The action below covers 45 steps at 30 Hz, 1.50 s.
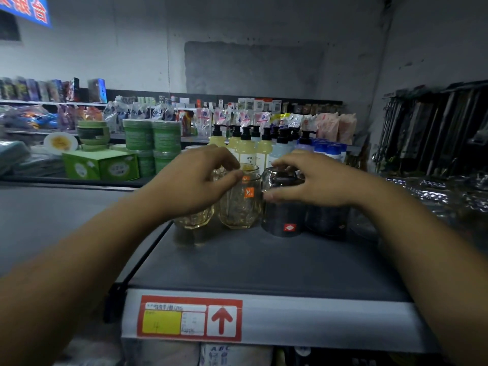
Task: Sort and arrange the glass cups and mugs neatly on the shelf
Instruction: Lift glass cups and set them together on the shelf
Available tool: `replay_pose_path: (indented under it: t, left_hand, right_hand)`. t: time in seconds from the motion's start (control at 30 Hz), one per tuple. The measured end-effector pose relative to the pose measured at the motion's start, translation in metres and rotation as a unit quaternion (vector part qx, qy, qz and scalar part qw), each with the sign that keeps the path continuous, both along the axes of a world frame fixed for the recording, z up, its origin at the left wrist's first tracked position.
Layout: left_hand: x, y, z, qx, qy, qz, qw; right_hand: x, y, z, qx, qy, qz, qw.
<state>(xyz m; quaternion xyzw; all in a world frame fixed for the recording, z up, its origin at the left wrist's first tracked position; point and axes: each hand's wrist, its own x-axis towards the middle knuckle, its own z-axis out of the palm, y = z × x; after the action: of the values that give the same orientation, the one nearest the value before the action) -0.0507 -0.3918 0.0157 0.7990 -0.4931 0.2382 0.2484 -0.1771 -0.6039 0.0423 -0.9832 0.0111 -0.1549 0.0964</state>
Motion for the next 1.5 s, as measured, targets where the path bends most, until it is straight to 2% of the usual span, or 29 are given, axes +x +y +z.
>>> replay_pose_path:
  t: [0.07,0.17,0.33,0.4,0.53,0.67,0.8,0.9,0.97,1.03,1.1,1.17,1.23,1.3,1.4,1.5]
  left_hand:
    - [0.007,-0.008,0.021,0.036,0.038,0.010,0.999]
    - [0.023,-0.034,0.050,0.142,0.067,0.046,0.987]
    - [0.044,-0.082,0.077,0.332,0.135,0.102,0.928]
    - [0.052,-0.095,0.080,0.359,0.164,0.102,0.913]
    - [0.071,-0.110,0.078,0.390,0.156,0.103,0.902]
    - [0.078,-0.104,0.075,0.328,0.146,0.048,0.932]
    - [0.085,-0.077,0.079,0.176,0.142,0.015,0.974]
    - [0.088,-0.050,0.078,0.042,0.196,-0.029,0.979]
    - [0.086,-0.034,0.071,-0.057,0.267,-0.075,0.959]
    - [0.081,-0.022,0.061,-0.139,0.341,-0.111,0.923]
    - [0.079,-0.015,0.052,-0.191,0.397,-0.149,0.885]
    - [0.075,-0.013,0.046,-0.226,0.436,-0.183,0.852]
    - [0.074,-0.013,0.040,-0.242,0.455,-0.206,0.832]
    - [0.077,-0.010,0.036,-0.233,0.452,-0.210,0.835]
    - [0.089,-0.001,0.032,-0.159,0.348,-0.149,0.912]
    - [0.100,0.012,0.028,-0.115,0.282,-0.084,0.949]
  right_hand:
    - [0.010,0.000,0.014,0.002,-0.020,-0.005,1.000]
    - [0.036,0.001,0.037,-0.005,0.010,-0.017,1.000]
    - [0.074,-0.003,0.048,0.002,0.056,-0.039,0.998]
    - [0.084,-0.011,0.038,0.023,0.043,-0.051,0.998]
    - [0.094,-0.024,0.016,0.047,0.001,-0.061,0.997]
    - [0.093,-0.022,0.006,0.055,-0.034,-0.045,0.997]
    - [0.089,-0.017,0.006,0.088,-0.079,-0.033,0.992]
    - [0.087,-0.010,0.009,0.176,-0.113,-0.009,0.978]
    - [0.088,-0.005,0.010,0.243,-0.123,-0.004,0.962]
    - [0.090,0.000,0.011,0.297,-0.107,0.003,0.949]
    - [0.091,0.007,0.010,0.378,-0.091,0.029,0.921]
    - [0.095,0.009,0.009,0.473,-0.091,0.078,0.873]
    - [0.097,0.008,0.012,0.506,-0.106,0.108,0.849]
    - [0.101,0.004,0.016,0.483,-0.137,0.097,0.860]
    - [0.102,0.003,0.031,0.412,-0.162,0.083,0.893]
    - [0.104,0.005,0.049,0.280,-0.141,0.032,0.949]
